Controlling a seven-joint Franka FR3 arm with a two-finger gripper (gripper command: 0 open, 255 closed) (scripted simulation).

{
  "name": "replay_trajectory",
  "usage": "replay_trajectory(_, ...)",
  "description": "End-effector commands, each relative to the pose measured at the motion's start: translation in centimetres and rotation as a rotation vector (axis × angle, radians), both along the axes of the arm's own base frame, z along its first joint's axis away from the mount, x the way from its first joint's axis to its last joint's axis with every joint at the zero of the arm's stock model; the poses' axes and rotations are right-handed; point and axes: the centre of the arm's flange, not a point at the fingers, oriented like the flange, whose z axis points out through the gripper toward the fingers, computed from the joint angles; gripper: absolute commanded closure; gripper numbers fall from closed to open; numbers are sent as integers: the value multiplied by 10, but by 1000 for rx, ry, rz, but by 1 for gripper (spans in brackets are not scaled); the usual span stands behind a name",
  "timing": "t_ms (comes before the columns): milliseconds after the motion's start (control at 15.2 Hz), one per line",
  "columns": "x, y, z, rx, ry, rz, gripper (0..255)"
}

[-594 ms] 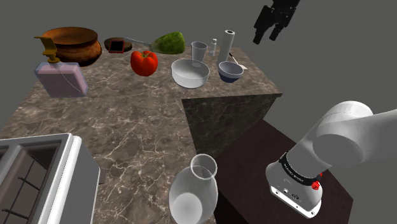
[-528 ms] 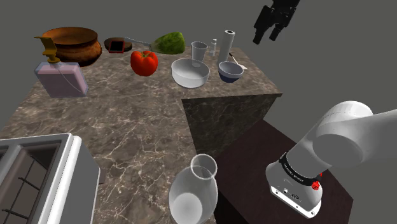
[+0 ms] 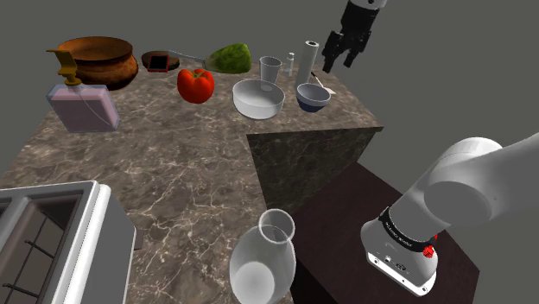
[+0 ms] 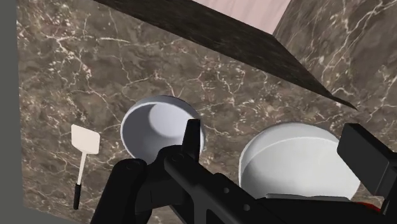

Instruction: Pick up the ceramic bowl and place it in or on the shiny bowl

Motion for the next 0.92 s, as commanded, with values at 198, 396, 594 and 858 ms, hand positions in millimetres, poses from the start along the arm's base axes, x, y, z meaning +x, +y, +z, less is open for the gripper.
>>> replay_trajectory(198,43,-20,-45,-7,5,-4,0)
replay_trajectory(396,69,-33,-72,-10,9,-6,0)
replay_trajectory(594,95,-46,-100,-14,13,-8,0)
replay_trajectory(858,129,-64,-137,-19,19,-11,0)
